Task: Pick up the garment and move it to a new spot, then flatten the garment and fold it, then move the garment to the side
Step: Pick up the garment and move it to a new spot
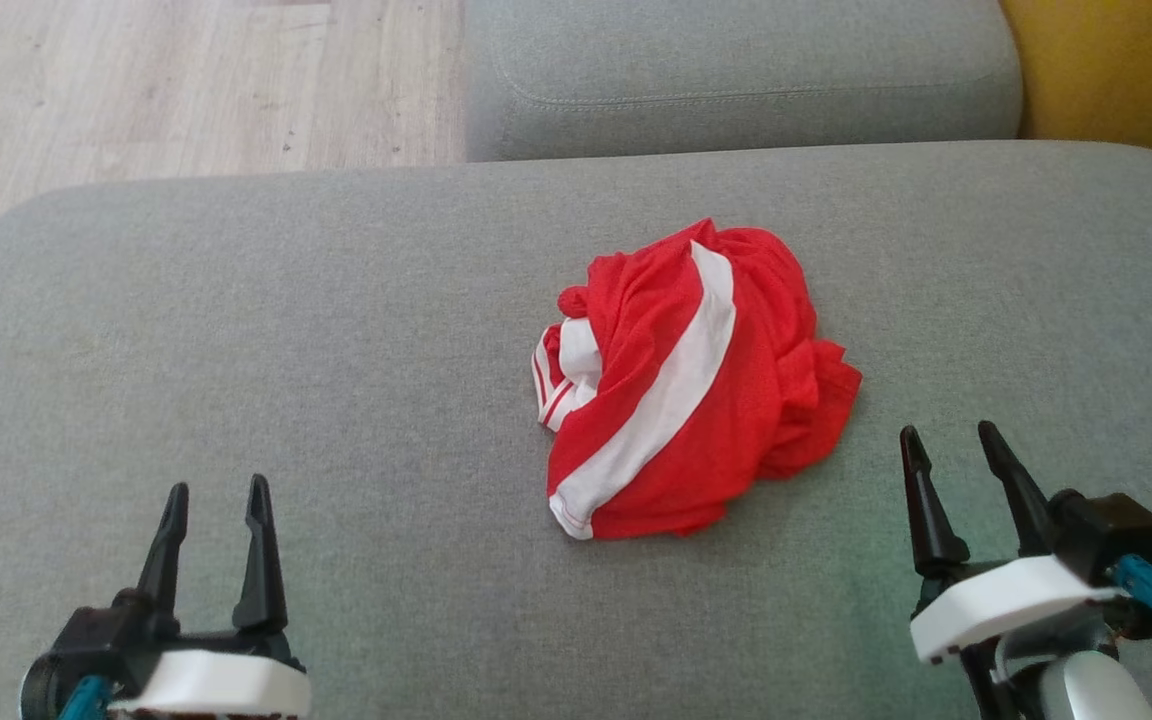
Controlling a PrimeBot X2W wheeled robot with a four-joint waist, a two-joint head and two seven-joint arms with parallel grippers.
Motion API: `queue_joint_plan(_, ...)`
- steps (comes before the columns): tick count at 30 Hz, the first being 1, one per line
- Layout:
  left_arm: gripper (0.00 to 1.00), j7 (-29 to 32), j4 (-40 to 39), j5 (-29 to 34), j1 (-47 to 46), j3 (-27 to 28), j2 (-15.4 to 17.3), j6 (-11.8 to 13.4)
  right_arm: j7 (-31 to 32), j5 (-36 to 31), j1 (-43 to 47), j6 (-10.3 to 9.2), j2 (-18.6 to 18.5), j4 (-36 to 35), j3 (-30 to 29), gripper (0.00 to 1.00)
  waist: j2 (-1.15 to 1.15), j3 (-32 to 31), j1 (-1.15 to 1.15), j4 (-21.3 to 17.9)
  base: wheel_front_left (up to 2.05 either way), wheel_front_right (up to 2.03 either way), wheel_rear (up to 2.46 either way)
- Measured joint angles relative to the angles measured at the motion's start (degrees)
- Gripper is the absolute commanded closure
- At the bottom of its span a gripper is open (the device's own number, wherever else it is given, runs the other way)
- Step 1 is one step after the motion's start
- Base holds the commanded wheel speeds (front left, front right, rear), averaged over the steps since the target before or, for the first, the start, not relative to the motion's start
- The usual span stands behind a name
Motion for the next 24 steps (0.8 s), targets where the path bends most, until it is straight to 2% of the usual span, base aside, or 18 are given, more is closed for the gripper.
queue_joint_plan(11,0.00,3.3,-2.5,0.7,-0.1,-0.9,0.8,1.6,0.4,0.2,0.0,0.00,0.0,-0.3,0.1,0.00,0.00,0.5,0.01,0.2,0.00,0.00,0.00)
queue_joint_plan(18,0.00,5.4,-3.5,0.0,-0.2,-1.2,0.9,1.6,0.4,0.7,0.0,0.00,0.0,-0.2,0.3,0.00,0.00,0.8,0.01,0.2,0.00,0.00,0.00)
queue_joint_plan(21,0.00,8.3,-5.2,-1.6,-0.8,-2.5,1.4,-0.6,0.4,0.7,-0.1,0.00,0.0,-0.2,0.6,0.00,0.00,1.5,0.01,0.1,0.00,0.00,0.00)
queue_joint_plan(24,0.00,12.5,-7.3,-1.3,-3.4,-5.2,3.3,-3.3,0.3,0.8,-0.3,0.00,0.0,-0.3,1.3,0.00,0.00,2.4,0.01,-0.3,0.00,0.00,0.00)
